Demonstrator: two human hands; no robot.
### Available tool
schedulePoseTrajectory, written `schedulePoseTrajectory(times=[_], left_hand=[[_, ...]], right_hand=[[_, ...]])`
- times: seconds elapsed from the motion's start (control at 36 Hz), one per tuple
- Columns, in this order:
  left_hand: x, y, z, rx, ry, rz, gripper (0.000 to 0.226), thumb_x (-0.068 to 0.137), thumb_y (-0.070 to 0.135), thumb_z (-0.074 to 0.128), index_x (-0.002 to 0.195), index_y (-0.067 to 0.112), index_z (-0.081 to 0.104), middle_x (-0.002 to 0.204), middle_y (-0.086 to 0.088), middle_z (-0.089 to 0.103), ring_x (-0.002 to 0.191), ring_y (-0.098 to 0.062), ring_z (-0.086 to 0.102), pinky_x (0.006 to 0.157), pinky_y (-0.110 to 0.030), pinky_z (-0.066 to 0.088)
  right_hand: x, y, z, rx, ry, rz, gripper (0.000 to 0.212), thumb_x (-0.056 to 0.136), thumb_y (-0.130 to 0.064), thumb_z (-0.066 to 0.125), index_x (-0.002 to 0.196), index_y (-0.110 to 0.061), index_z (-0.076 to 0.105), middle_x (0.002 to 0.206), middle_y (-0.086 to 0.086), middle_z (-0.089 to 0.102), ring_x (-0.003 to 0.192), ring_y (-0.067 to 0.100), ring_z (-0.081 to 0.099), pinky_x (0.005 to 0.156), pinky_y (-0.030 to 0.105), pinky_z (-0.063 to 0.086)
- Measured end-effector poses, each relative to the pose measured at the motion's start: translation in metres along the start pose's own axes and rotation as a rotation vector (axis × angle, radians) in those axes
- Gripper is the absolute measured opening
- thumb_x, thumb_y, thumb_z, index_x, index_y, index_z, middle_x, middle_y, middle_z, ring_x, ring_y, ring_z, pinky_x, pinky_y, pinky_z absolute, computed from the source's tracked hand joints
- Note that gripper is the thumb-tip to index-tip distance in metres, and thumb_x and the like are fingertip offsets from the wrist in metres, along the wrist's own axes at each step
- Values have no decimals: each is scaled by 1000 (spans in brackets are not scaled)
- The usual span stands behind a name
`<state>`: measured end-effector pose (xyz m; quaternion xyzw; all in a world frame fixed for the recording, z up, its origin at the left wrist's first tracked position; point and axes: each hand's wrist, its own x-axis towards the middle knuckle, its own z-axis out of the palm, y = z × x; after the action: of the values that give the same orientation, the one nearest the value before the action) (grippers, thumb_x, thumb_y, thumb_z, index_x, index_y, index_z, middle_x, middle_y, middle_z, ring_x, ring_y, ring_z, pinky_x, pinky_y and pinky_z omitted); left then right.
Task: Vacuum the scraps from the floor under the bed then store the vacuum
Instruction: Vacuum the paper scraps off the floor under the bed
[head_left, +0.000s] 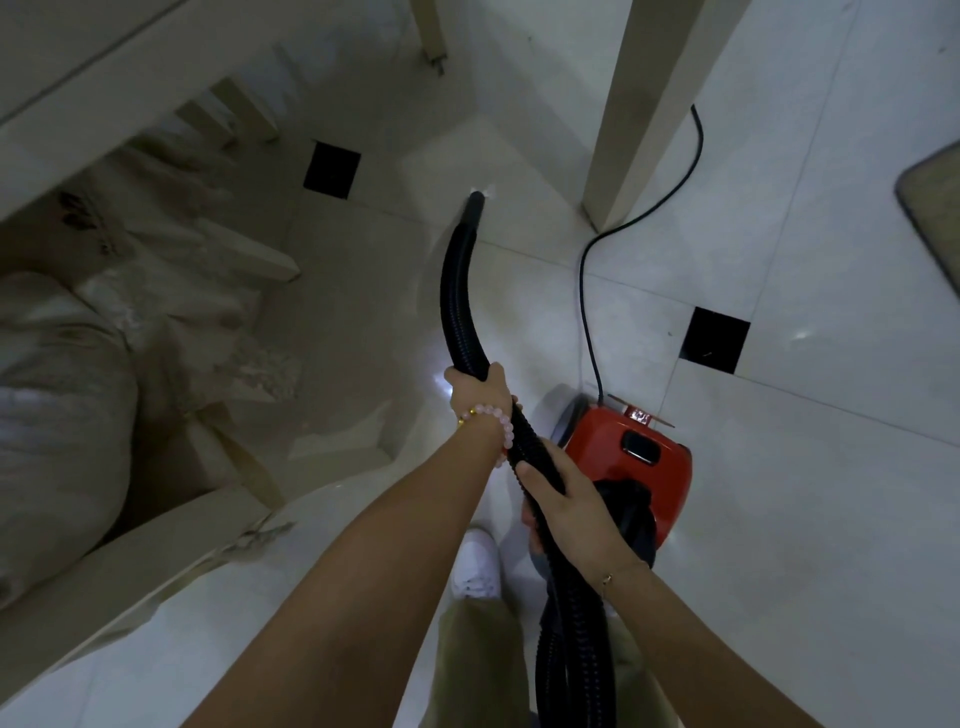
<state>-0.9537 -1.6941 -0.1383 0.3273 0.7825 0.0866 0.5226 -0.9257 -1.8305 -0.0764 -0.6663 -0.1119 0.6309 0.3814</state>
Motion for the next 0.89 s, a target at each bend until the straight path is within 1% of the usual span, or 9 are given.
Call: schedulePoseTrajectory(times=[0.14,0.28,0.33,0.42,0.56,0.67,0.75,0.83,0.89], left_hand=[[-9,-3,-3,24,6,69,43,90,25,52,124,2,39,111,-28,61,94,-43,66,80,-53,57],[-15,-1,-9,46,36,108,41,90,27,50,123,4,39,106,-28,62,88,-42,67,75,-52,58],[-18,-1,-10,23,42,120,40,89,27,50,122,6,40,105,-28,63,79,-38,66,74,-51,58],[-20,-1,-13,24,53,150,39,92,25,49,124,3,41,97,-22,62,63,-26,58,69,-38,57],[-25,-8,-17,5,61,174,39,93,25,49,125,4,41,89,-13,57,62,-24,56,65,-37,56],[-29,-15,-22,-14,64,163,40,93,26,50,126,8,40,86,-14,58,63,-25,57,62,-37,55],[-32,-22,-27,-5,68,168,40,93,26,50,127,9,41,86,-16,59,59,-23,56,52,-29,52],[-34,-30,-32,2,46,141,32,92,24,50,119,8,43,81,-13,56,52,-20,53,41,-21,46],[-34,-36,-36,4,18,62,31,90,22,53,114,4,45,79,-14,55,54,-22,53,48,-26,53]], right_hand=[[-4,7,2,22,1,19,26,94,-33,51,111,-52,54,69,-8,59,61,12,54,61,30,46],[-7,7,3,13,-3,8,29,94,-33,51,120,-46,53,69,-9,60,59,9,54,59,28,46],[-8,6,3,18,-8,3,29,95,-33,50,121,-45,53,70,-9,60,60,8,55,60,27,45],[-11,5,4,31,-9,-4,29,95,-33,51,117,-51,52,75,-13,60,66,4,55,64,26,44],[-17,6,7,35,-12,-10,34,95,-31,51,108,-62,48,81,-17,58,73,0,51,69,20,42],[-25,9,9,9,-2,-26,38,94,-30,53,101,-67,49,73,-19,60,71,-1,54,69,21,44],[-32,10,12,-24,-3,-42,36,95,-30,53,104,-65,46,83,-19,62,79,1,58,76,22,48],[-42,8,14,-40,-3,-47,34,95,-28,52,106,-59,46,103,-28,62,96,-11,59,85,7,44],[-48,12,17,-69,-7,-23,30,96,-28,51,116,-50,49,107,-21,64,90,-7,62,81,11,50]])
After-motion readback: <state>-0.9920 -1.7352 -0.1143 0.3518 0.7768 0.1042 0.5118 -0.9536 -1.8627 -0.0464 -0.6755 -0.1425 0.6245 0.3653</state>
